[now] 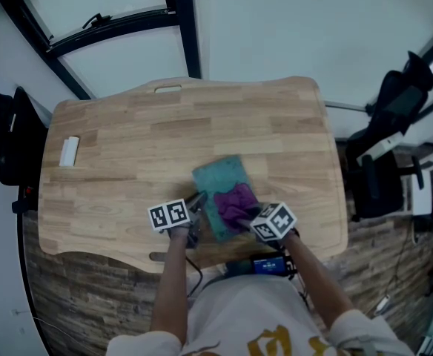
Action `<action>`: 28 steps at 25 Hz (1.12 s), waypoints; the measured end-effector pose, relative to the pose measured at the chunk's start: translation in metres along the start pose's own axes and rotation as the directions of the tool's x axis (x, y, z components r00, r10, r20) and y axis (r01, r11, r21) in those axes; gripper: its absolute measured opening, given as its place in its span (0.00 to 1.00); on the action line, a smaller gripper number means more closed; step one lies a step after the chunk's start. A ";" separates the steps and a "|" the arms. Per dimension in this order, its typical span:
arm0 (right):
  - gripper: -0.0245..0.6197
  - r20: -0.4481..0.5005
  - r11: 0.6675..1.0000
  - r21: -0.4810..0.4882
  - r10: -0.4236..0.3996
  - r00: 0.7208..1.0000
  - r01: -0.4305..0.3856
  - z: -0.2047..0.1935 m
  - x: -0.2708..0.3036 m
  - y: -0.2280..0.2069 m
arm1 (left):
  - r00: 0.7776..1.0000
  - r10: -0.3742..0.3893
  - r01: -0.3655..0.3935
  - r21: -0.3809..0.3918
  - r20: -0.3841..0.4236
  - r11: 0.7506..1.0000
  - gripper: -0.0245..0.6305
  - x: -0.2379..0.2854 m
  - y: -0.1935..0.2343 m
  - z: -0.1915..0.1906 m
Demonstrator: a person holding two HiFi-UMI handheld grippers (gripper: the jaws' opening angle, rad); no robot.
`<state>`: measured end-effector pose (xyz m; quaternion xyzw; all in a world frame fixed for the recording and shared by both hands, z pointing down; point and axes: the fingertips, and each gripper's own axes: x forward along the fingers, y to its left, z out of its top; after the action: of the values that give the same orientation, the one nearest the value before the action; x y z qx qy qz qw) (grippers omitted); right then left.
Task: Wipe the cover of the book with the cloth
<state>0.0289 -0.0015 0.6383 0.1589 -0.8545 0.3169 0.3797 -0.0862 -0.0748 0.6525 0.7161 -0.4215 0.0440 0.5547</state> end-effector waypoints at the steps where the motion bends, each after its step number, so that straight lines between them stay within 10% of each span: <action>1: 0.15 0.005 1.000 0.002 -0.002 1.000 0.002 -0.001 0.000 -0.002 | 1.000 0.000 0.000 -0.002 0.002 1.000 0.22 0.000 0.000 0.000; 28: 0.15 0.005 0.998 0.015 -0.054 0.999 0.054 0.044 0.010 -0.032 | 1.000 -0.001 0.001 -0.018 -0.002 1.000 0.22 -0.002 -0.003 -0.001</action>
<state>0.0149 -0.0543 0.6365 0.1855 -0.8486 0.3123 0.3846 -0.0847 -0.0727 0.6501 0.7112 -0.4210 0.0407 0.5615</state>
